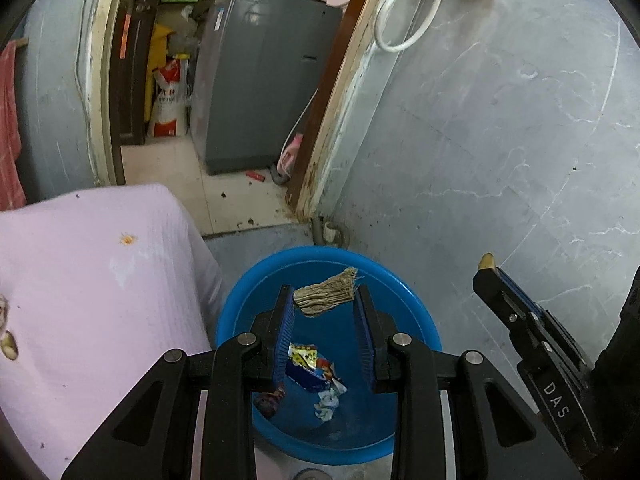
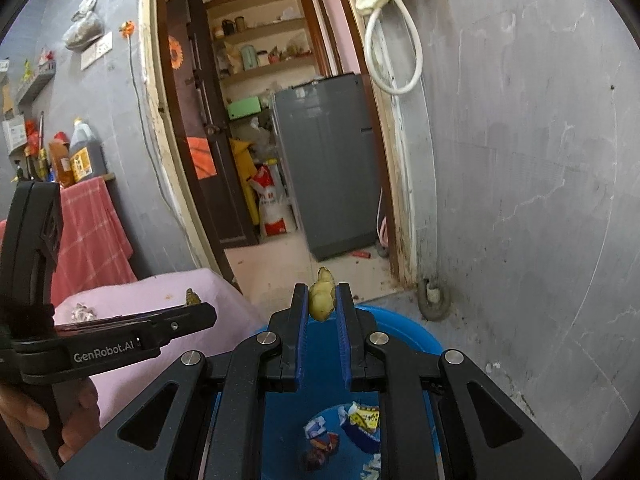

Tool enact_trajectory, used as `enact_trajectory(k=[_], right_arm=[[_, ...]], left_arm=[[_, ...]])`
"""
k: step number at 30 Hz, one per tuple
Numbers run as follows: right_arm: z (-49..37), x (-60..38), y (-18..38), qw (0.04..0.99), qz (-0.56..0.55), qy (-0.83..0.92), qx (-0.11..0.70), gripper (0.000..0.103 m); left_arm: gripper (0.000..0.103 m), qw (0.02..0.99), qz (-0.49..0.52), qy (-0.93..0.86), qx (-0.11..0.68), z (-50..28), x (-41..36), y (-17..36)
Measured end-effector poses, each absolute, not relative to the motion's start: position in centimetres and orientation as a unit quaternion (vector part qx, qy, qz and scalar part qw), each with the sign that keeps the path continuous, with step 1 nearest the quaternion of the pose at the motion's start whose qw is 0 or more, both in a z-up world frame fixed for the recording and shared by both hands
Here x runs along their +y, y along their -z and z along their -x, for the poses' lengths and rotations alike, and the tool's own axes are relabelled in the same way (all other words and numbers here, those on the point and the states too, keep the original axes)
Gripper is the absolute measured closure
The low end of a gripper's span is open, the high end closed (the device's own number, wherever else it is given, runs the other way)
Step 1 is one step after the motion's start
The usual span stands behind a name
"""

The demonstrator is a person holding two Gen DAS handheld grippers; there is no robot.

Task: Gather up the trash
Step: 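Carry both pieces over the blue bucket and open both tools, then move both open tools back over the table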

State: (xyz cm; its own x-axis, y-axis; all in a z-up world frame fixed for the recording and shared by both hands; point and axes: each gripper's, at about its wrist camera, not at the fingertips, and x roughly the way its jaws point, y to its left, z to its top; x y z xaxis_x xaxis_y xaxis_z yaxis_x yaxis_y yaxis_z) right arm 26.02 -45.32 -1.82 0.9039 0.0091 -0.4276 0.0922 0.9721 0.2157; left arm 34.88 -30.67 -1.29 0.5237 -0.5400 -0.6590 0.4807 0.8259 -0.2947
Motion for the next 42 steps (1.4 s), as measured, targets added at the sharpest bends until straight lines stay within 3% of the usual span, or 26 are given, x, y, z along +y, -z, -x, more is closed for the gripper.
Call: enact_trajectory(k=[3, 7, 12, 16, 21, 25, 28, 32, 42], right_arm=[[-26.3, -45.6, 2.2, 0.966, -0.121, 0.024, 0.228, 0.089], [-26.5, -45.8, 2.3, 0.964, -0.128, 0.028, 0.23, 0.077], [-26.2, -45.8, 1.9, 0.966, -0.13, 0.034, 0.221, 0.075], [-25.5, -45.4, 0.7, 0.972, -0.128, 0.036, 0.194, 0.057], [-24.5, -44.2, -1.1, 0.981, -0.116, 0.038, 0.152, 0.05], [-24.0, -43.2, -2.2, 0.985, -0.113, 0.035, 0.123, 0.024], [-23.7, -42.2, -3.1, 0.988, -0.11, 0.028, 0.102, 0.016], [-23.1, -40.7, -4.1, 0.992, -0.104, 0.019, 0.074, 0.001], [-22.6, -35.7, -6.0, 0.996, -0.08, -0.014, 0.036, 0.0]], left_arm=[[0.072, 0.868, 0.042, 0.292, 0.398, -35.3, -30.5, 1.7], [0.062, 0.87, 0.045, 0.292, 0.394, -35.2, -30.2, 1.7], [0.058, 0.874, 0.056, 0.287, 0.387, -35.1, -29.5, 1.0], [0.05, 0.886, 0.06, 0.278, 0.367, -34.6, -27.9, -0.1], [0.039, 0.905, 0.057, 0.262, 0.33, -33.5, -25.7, -2.1], [0.023, 0.922, 0.056, 0.246, 0.293, -32.4, -23.6, -3.8], [0.007, 0.935, 0.058, 0.226, 0.268, -31.6, -21.9, -4.9], [0.002, 0.949, 0.071, 0.205, 0.23, -30.4, -19.0, -6.2], [0.002, 0.971, 0.057, 0.149, 0.177, -27.8, -12.7, -7.9]])
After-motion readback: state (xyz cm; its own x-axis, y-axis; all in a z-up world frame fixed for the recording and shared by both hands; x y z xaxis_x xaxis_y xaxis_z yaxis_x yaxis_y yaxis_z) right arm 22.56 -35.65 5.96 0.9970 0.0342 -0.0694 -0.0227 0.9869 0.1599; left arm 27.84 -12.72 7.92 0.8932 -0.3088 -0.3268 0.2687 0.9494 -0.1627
